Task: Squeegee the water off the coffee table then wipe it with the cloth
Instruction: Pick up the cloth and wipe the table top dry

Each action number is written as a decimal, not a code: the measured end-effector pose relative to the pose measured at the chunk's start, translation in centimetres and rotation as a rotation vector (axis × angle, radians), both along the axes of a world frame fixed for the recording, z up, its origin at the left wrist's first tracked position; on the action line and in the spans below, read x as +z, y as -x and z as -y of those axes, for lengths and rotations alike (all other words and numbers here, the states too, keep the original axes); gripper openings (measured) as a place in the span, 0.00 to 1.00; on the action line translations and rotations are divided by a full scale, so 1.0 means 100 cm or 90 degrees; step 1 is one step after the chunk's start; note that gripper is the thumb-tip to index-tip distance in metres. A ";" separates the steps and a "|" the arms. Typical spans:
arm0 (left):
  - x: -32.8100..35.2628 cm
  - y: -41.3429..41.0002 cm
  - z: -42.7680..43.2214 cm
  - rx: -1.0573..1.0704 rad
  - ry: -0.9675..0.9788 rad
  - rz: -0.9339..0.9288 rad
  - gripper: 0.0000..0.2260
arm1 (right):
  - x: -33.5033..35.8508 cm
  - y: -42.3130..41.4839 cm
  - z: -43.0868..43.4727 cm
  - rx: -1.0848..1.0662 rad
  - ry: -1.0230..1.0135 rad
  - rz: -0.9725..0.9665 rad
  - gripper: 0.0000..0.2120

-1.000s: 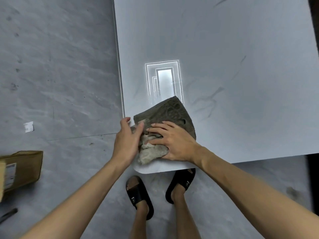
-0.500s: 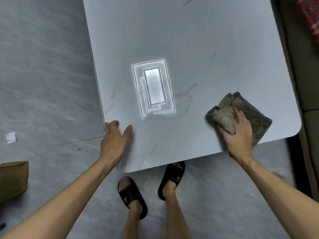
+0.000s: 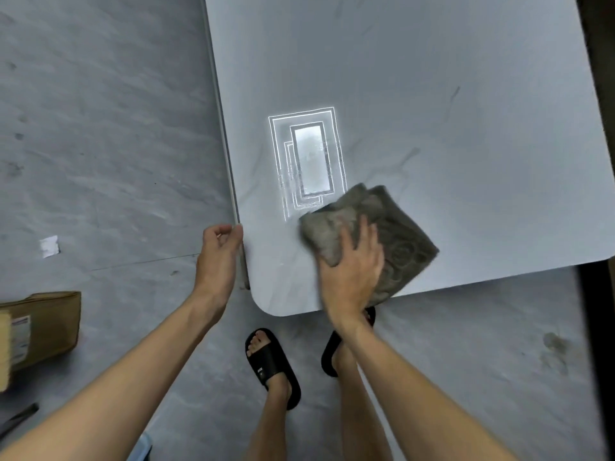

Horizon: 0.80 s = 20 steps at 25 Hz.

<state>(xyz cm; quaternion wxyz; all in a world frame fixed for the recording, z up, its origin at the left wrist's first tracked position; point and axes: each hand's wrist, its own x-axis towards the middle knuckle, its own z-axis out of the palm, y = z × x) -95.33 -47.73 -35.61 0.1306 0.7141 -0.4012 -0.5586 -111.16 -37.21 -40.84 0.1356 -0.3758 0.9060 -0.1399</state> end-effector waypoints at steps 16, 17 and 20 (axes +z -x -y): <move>0.007 0.095 -0.048 -0.559 0.155 0.175 0.10 | 0.000 0.204 -0.083 0.704 -0.048 -0.015 0.26; 0.005 0.108 -0.050 -0.572 0.160 0.166 0.09 | 0.001 0.234 -0.092 0.596 -0.037 -0.015 0.25; 0.000 0.161 -0.055 -0.587 0.163 0.147 0.09 | 0.004 0.314 -0.112 0.235 -0.008 -0.029 0.22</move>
